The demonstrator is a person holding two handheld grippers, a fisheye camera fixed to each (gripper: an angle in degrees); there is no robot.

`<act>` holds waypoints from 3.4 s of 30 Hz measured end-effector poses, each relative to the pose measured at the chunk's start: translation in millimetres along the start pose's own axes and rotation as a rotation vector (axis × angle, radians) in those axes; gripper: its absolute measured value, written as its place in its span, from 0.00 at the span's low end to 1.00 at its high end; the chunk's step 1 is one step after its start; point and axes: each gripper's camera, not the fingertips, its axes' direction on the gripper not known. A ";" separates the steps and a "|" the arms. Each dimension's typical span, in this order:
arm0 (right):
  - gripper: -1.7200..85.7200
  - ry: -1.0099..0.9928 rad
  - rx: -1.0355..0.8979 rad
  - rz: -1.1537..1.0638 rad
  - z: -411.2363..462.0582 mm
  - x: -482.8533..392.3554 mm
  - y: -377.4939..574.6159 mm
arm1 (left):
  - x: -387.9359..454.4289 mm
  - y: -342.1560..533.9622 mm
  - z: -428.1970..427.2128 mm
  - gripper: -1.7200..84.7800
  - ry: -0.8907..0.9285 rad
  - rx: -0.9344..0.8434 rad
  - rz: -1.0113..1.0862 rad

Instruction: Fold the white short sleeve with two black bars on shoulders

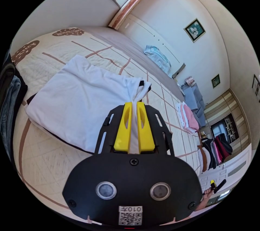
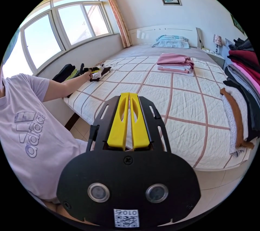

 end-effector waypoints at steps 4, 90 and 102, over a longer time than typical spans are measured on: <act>0.05 0.037 -0.019 0.007 -7.9 9.7 1.3 | 82.1 23.3 -65.2 0.04 0.076 0.145 0.155; 0.14 0.353 -0.385 0.060 153.5 170.3 -61.8 | 105.6 202.0 -128.6 0.13 0.093 -0.318 0.401; 0.09 0.241 -0.563 0.126 213.1 215.7 35.7 | 265.3 279.6 -61.8 0.14 -0.210 -0.421 1.113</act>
